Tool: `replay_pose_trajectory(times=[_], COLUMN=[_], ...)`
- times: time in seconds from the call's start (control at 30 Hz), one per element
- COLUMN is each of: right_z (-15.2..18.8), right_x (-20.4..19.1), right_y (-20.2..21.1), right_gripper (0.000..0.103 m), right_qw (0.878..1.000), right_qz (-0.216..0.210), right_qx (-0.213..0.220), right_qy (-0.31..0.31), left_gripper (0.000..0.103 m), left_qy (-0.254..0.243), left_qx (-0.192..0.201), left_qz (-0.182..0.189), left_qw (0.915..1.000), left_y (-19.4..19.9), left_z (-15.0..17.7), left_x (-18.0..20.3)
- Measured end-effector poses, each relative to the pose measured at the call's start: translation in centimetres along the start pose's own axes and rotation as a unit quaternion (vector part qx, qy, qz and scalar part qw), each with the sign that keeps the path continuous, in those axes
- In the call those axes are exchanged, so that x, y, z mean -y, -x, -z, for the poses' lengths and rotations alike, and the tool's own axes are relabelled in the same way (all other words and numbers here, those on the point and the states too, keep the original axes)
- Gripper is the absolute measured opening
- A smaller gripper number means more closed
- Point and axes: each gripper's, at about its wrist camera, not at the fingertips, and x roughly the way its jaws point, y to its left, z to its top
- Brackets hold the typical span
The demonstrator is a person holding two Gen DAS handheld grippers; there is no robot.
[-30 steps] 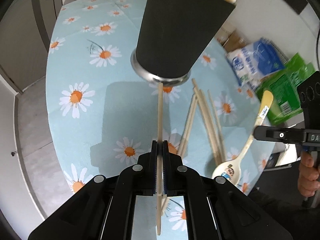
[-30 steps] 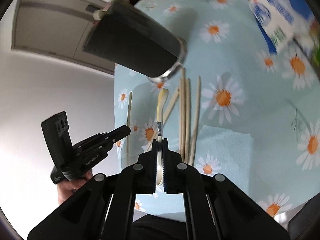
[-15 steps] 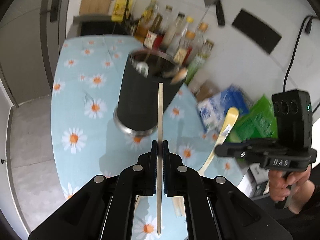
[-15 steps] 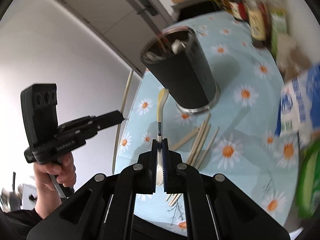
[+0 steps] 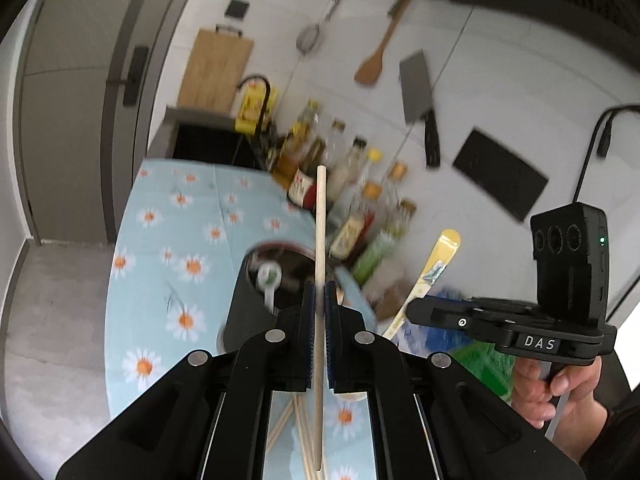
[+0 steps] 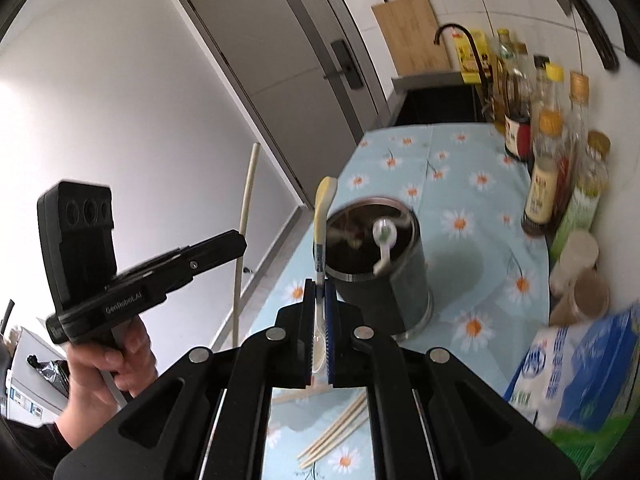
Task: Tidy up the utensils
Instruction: 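Lift both items and drop them into the black holder cup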
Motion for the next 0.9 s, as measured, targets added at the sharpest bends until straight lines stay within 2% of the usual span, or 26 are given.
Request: replay_pose_trajectory(times=[0.27, 0.43, 0.57, 0.73, 0.9], right_z=[-3.6, -6.0, -6.8, -7.3, -7.4], right_x=[0.2, 0.3, 0.6, 1.4, 2.2], right_y=[0.2, 0.0, -0.5, -2.1, -3.5], right_gripper=[0.005, 0.005, 0.005, 0.005, 0.005], right_qw=[0.999, 0.997, 0.997, 0.998, 0.999], right_qz=[-0.002, 0.001, 0.001, 0.006, 0.009], right_qx=[0.038, 0.066, 0.071, 0.064, 0.051], right_qy=[0.019, 0.025, 0.025, 0.018, 0.01], left_gripper=[0.003, 0.003, 0.003, 0.003, 0.004], left_qy=[0.007, 0.015, 0.014, -0.004, -0.004], left_qx=[0.078, 0.134, 0.171, 0.2, 0.206], left_qz=[-0.014, -0.015, -0.007, -0.015, -0.016], left_qw=[0.9968, 0.9908, 0.9851, 0.9797, 0.9784], left_y=[-0.2, -0.5, -0.7, -1.4, -3.5], left_z=[-2.0, -3.2, -3.9, -4.3, -4.5], left_x=[0.8, 0.5, 0.6, 0.7, -0.1])
